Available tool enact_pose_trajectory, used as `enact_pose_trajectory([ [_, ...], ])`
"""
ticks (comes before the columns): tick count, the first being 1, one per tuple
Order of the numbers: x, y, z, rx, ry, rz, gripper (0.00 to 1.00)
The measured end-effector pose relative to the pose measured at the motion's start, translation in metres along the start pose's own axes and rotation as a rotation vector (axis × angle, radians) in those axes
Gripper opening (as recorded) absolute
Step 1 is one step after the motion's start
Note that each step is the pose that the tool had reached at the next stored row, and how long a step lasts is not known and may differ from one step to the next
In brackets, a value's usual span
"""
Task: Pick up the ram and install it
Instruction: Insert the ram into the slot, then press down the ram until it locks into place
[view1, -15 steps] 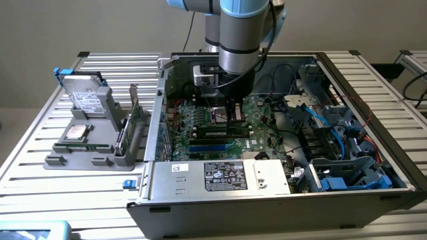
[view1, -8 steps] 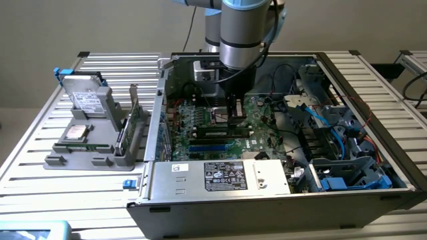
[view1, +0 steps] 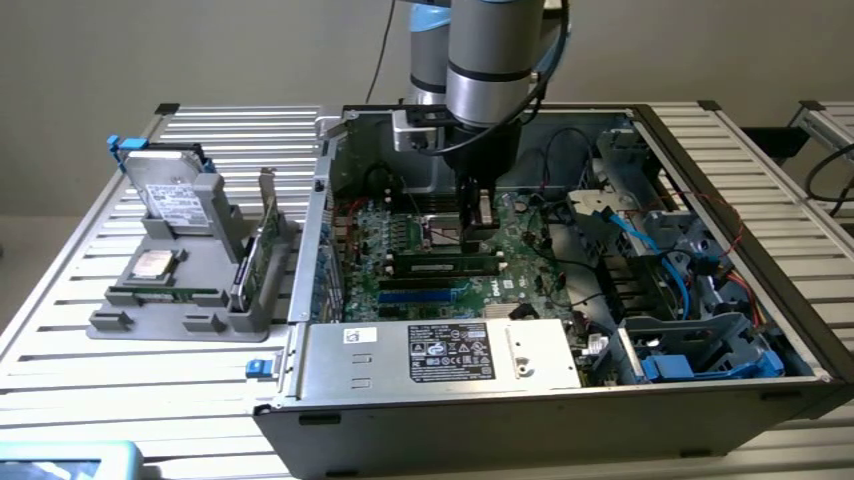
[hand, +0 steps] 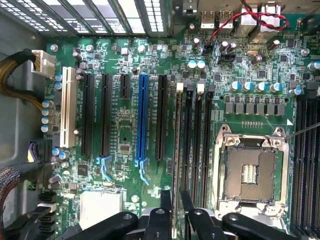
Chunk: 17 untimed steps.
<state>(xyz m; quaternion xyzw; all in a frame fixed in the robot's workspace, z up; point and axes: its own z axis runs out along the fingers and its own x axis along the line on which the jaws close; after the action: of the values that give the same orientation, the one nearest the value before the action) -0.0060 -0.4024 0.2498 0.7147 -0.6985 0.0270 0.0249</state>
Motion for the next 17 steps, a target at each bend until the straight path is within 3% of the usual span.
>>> enact_pose_trajectory([
  [13, 0.0000, 0.0000, -0.0001, -0.0005, -0.0002, 0.000, 0.22],
  [15, 0.0000, 0.0000, -0.0001, -0.0005, -0.0002, 0.000, 0.13],
  [17, 0.0000, 0.0000, -0.0001, -0.0005, -0.0002, 0.000, 0.11],
])
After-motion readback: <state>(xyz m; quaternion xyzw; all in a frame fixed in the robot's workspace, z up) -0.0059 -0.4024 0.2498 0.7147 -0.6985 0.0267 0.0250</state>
